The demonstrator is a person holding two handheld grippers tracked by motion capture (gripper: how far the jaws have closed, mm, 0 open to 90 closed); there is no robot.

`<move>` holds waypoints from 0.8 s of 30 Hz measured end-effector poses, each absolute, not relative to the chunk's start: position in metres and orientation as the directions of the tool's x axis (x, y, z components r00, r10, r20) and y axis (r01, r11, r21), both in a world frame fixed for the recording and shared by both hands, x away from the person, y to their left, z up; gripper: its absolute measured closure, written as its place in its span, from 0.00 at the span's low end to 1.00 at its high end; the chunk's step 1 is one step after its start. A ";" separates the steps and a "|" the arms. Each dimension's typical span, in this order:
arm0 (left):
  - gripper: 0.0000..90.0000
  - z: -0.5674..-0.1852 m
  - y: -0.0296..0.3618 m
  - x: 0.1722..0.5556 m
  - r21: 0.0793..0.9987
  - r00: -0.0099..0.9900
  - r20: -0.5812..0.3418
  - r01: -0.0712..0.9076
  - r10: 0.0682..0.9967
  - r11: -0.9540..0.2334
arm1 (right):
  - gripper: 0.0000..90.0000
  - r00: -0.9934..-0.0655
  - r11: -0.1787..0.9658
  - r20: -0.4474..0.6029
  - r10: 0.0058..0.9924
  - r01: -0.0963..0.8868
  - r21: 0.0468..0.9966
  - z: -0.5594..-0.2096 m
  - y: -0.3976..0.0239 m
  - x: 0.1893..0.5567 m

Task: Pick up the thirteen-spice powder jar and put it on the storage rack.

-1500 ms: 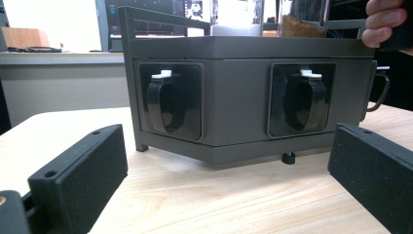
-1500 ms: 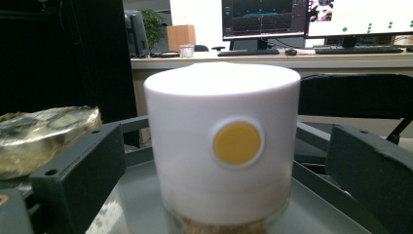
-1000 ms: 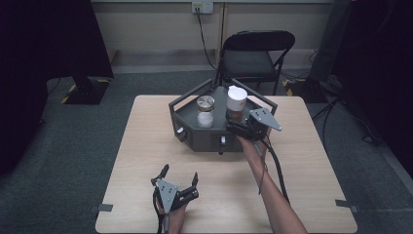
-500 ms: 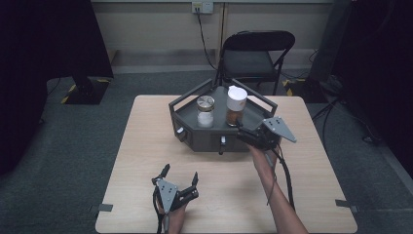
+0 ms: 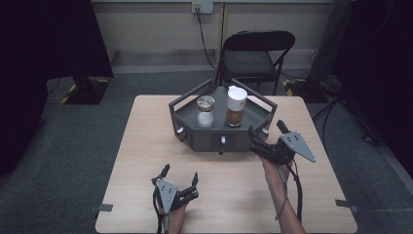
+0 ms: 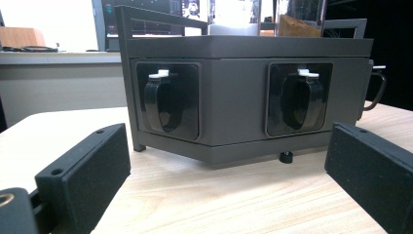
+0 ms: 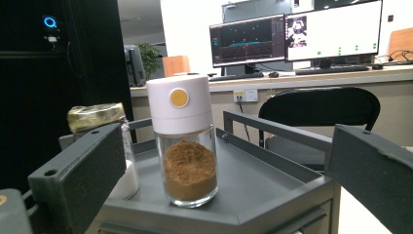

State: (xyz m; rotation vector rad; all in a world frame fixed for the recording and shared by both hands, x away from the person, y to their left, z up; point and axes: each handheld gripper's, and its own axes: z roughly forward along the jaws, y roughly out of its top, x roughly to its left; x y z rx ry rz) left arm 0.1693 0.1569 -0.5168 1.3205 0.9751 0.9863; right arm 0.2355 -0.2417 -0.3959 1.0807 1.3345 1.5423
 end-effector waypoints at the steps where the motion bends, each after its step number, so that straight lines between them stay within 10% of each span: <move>1: 0.02 -0.517 0.157 0.169 1.000 0.297 -0.005 -0.016 0.955 0.010 | 0.00 -0.305 -0.109 0.091 0.948 -0.044 0.993 -0.397 -0.242 0.232; 24: 0.02 -0.517 0.156 0.168 1.000 0.293 -0.005 -0.017 0.956 0.011 | 0.00 -0.253 -0.072 0.052 0.966 -0.068 0.995 -0.446 -0.236 0.172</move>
